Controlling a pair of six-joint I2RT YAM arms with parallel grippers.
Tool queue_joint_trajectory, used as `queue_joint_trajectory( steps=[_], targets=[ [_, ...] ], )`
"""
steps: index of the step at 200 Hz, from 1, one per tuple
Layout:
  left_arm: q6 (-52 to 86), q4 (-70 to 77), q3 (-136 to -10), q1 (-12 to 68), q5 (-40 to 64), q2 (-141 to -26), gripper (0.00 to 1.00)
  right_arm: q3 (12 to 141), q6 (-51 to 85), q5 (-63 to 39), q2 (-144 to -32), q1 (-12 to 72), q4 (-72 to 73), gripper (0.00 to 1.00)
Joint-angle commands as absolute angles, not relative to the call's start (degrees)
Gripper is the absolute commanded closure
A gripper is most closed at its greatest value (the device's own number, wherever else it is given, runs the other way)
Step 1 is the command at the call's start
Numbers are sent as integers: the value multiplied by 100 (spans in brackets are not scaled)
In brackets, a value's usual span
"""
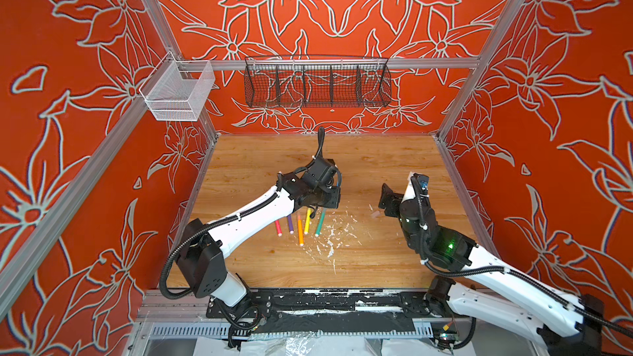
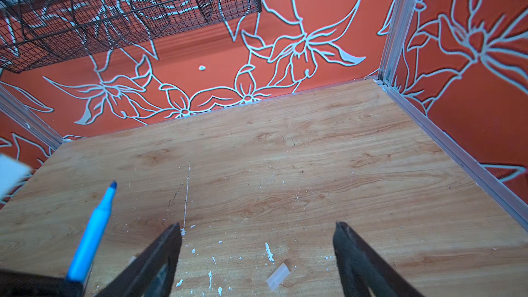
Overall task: Insert pens into pen caps
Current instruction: Pick up a pen from the center of the table.
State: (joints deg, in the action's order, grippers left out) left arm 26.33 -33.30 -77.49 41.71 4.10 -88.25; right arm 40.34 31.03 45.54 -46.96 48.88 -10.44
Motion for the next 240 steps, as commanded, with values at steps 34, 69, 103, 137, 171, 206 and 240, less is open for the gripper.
queue_joint_trajectory(
  steps=[34, 69, 103, 137, 171, 206, 240],
  targets=[
    [2107, -2453, -6665, 4192, 114, -8654, 100, 3940, 3106, 4272, -4811, 4856, -789, 16],
    [2003, -1737, -6204, 4192, 587, -8354, 100, 3695, 2854, 3137, -5064, 4852, 60, 18],
    [1969, -1121, -5619, 4192, 529, -7773, 100, 3783, 3029, 2335, -5306, 4852, 160, 23],
    [1930, -829, -5336, 4192, 514, -7367, 100, 3261, 3173, 1577, -5077, 4852, 1047, 23],
    [1854, -616, -5235, 4201, 858, -7275, 100, 3058, 3344, 923, -5257, 4852, 1652, 23],
    [1819, -350, -5162, 4279, 1341, -7226, 100, 3127, 3585, 346, -5655, 4852, 1975, 24],
    [1785, -297, -5175, 4297, 1550, -7258, 100, 3085, 3638, 341, -5709, 4852, 2058, 27]
  ],
)
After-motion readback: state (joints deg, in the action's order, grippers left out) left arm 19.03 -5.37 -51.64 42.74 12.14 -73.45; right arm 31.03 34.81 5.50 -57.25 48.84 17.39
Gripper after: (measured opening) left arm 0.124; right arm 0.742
